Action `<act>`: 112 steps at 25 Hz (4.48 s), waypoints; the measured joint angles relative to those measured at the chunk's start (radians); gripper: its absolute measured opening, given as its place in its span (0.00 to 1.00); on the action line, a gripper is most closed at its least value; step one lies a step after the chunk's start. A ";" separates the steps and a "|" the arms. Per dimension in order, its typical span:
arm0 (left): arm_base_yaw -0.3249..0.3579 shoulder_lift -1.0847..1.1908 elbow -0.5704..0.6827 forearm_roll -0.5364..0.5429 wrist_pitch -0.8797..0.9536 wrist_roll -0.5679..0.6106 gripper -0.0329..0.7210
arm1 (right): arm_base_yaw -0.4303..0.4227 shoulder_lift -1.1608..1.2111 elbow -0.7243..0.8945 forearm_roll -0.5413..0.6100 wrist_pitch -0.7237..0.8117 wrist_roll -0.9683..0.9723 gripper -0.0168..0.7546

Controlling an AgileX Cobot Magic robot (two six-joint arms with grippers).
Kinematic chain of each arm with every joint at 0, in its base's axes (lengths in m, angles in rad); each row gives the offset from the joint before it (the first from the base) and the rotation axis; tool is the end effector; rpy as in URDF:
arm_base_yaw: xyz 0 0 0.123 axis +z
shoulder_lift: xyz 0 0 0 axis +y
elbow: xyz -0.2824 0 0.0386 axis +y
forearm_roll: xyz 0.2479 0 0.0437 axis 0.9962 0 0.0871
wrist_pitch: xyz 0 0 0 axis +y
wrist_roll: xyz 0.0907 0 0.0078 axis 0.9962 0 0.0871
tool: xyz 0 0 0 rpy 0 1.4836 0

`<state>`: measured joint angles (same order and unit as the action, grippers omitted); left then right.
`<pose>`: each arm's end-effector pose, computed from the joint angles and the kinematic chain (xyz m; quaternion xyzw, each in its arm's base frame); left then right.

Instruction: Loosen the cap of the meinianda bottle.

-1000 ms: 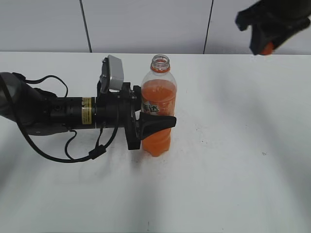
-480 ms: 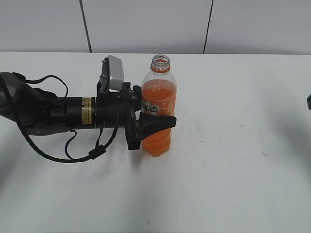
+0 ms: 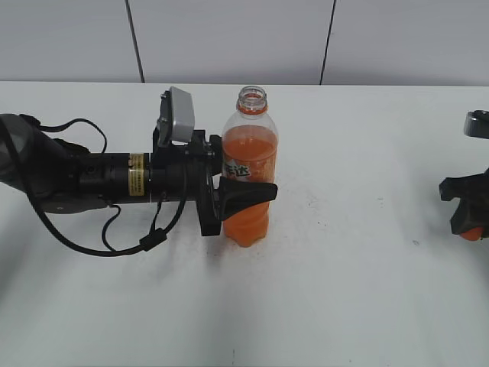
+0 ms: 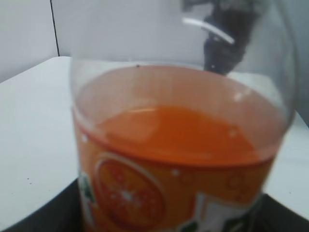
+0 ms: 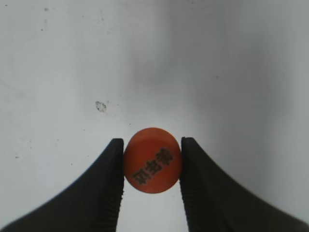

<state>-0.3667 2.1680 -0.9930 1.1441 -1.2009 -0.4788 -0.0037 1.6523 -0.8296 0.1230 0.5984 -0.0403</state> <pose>0.3206 -0.2058 0.1100 0.4747 0.5875 -0.4307 0.4939 0.2836 0.0053 0.1611 0.0282 0.9918 0.0378 0.1188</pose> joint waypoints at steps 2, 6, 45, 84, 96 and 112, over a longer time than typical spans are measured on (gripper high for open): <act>0.000 0.000 0.000 0.000 0.000 0.000 0.60 | 0.000 0.027 -0.002 -0.002 -0.019 -0.003 0.37; 0.000 0.000 0.000 0.001 0.000 0.000 0.60 | 0.000 0.065 -0.004 -0.022 -0.041 -0.004 0.37; 0.000 0.000 0.000 0.000 0.001 -0.008 0.60 | 0.000 0.121 -0.070 -0.021 0.026 0.023 0.64; -0.001 -0.567 0.001 0.016 0.265 -0.181 0.83 | 0.000 -0.238 -0.186 0.017 0.208 0.022 0.64; 0.002 -0.832 -0.002 -0.259 1.555 -0.232 0.83 | 0.000 -0.361 -0.187 0.019 0.232 0.022 0.64; 0.217 -0.742 -0.140 -1.066 2.320 0.310 0.82 | 0.000 -0.370 -0.194 0.000 0.605 -0.054 0.64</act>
<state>-0.1501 1.4258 -1.1327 0.0782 1.1188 -0.1683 -0.0037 1.2823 -1.0240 0.1229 1.2037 -0.0947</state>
